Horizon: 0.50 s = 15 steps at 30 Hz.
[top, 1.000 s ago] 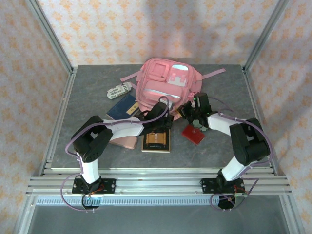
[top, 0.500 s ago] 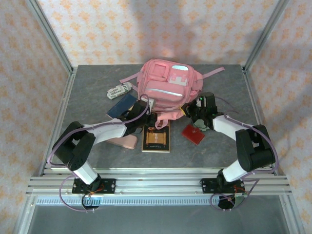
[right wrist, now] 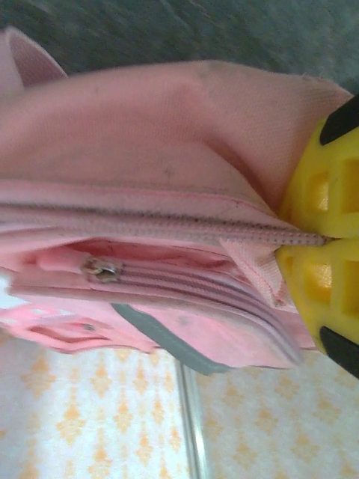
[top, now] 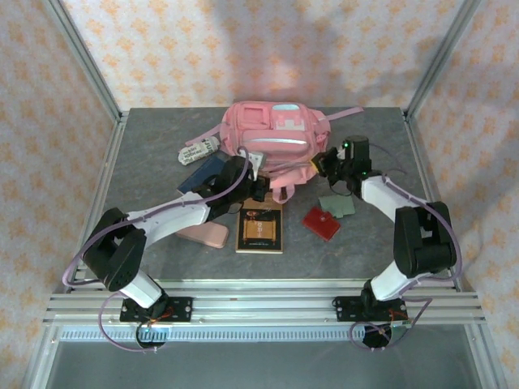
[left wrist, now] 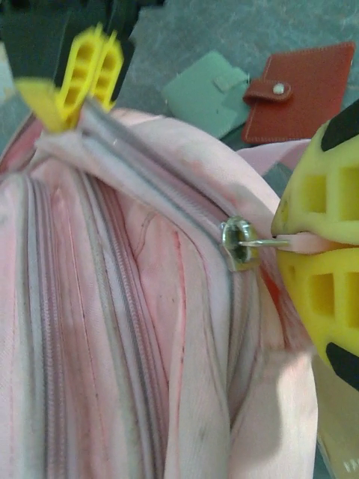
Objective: Pack books, pencil case, and school supplies into a backpack
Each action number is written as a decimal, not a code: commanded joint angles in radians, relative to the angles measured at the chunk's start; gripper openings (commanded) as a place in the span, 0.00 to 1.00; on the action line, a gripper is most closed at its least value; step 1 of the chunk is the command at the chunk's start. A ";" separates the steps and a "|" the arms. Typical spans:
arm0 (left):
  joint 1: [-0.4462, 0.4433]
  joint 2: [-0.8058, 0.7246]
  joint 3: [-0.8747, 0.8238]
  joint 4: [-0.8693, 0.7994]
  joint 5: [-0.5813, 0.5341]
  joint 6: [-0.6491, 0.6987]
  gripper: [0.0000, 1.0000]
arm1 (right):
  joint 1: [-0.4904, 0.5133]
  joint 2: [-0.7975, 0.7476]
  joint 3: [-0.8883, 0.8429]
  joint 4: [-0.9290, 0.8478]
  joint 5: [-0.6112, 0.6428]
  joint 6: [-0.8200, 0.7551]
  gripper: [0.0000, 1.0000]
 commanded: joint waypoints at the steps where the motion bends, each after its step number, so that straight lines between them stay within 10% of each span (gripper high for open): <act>1: -0.037 0.010 0.068 -0.020 -0.065 0.007 0.00 | -0.079 0.089 0.099 -0.057 0.205 -0.070 0.00; 9: -0.099 0.226 0.182 0.054 -0.065 -0.046 0.00 | -0.073 0.070 0.119 -0.171 0.151 -0.101 0.51; 15: -0.106 0.250 0.182 0.074 -0.048 -0.054 0.00 | -0.059 -0.116 -0.023 -0.230 0.104 -0.135 0.57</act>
